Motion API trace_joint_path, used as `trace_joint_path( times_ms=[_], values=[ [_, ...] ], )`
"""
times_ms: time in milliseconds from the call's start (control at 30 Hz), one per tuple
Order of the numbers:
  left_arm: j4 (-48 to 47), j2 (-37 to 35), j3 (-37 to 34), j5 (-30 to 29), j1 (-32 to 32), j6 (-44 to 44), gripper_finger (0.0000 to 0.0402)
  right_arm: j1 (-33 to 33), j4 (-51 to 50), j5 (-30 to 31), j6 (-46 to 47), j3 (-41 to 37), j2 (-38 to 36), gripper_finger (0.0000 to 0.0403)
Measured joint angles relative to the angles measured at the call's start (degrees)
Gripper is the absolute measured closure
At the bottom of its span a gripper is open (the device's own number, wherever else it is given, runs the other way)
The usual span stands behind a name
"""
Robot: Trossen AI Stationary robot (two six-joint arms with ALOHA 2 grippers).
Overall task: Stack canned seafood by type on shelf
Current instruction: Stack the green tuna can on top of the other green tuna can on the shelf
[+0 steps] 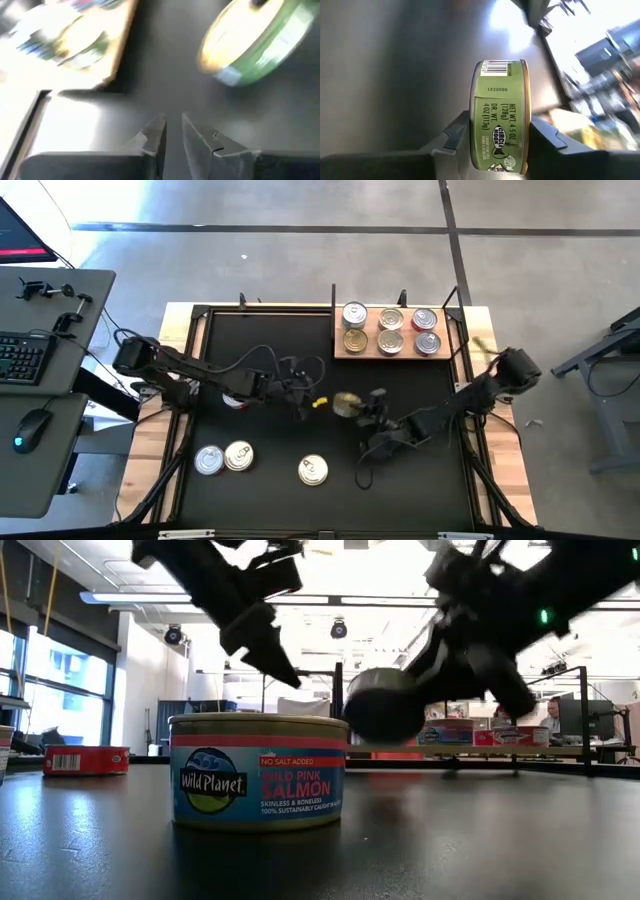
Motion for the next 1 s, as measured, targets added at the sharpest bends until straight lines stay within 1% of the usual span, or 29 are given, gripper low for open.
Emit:
trace_joint_path(
  times_ms=[67, 167, 233, 300, 367, 433, 500, 633, 800, 933, 967, 1000],
  values=[
    [0.0, -1.5, -1.9, -2.6, 0.1, -3.0, 0.0345, -0.6, -8.9, 2.6, 3.6, 2.3, -3.3, 0.0283],
    [3.7, -2.3, -6.5, -2.4, -0.8, -6.5, 0.0345, -3.3, -22.0, 4.7, 5.2, 7.4, -7.1, 0.0283],
    [9.4, -2.2, -10.0, -2.3, -1.8, -8.5, 0.0346, -6.5, -29.4, 4.6, 2.6, 10.7, -8.1, 0.0283],
    [15.9, -1.8, -13.8, -1.9, -3.1, -10.4, 0.0347, -10.5, -32.6, 4.6, -3.1, 13.0, -8.4, 0.0283],
    [22.4, -1.5, -17.1, -1.6, -4.7, -12.4, 0.0348, -14.9, -33.2, 3.8, -10.5, 13.9, -8.3, 0.0283],
    [28.5, -1.5, -20.0, -1.4, -6.7, -13.7, 0.0348, -19.8, -32.3, 0.3, -16.4, 14.0, -8.0, 0.0283],
    [33.5, -1.6, -22.2, -1.4, -8.5, -14.1, 0.0348, -24.4, -31.7, -3.1, -19.2, 14.0, -7.1, 0.0283],
    [38.5, -1.6, -24.8, -1.5, -11.0, -12.9, 0.0348, -30.8, -28.0, -4.9, -21.4, 14.0, -5.3, 0.0283],
    [39.0, -1.6, -25.3, -2.3, -12.3, -12.8, 0.0348, -33.6, -22.9, -7.1, -27.3, 14.0, -2.1, 0.0283],
    [39.2, -1.6, -25.3, -2.4, -12.4, -12.7, 0.0348, -34.4, -22.5, -6.5, -26.7, 14.0, -0.9, 0.0283],
    [39.2, -1.6, -25.3, -2.4, -12.4, -12.8, 0.0348, -34.5, -22.5, -6.5, -26.1, 14.0, -0.9, 0.0277],
    [39.2, -1.6, -25.3, -2.4, -12.4, -12.8, 0.0348, -34.4, -22.5, -6.5, -25.5, 14.0, -0.9, 0.0263]
  ],
)
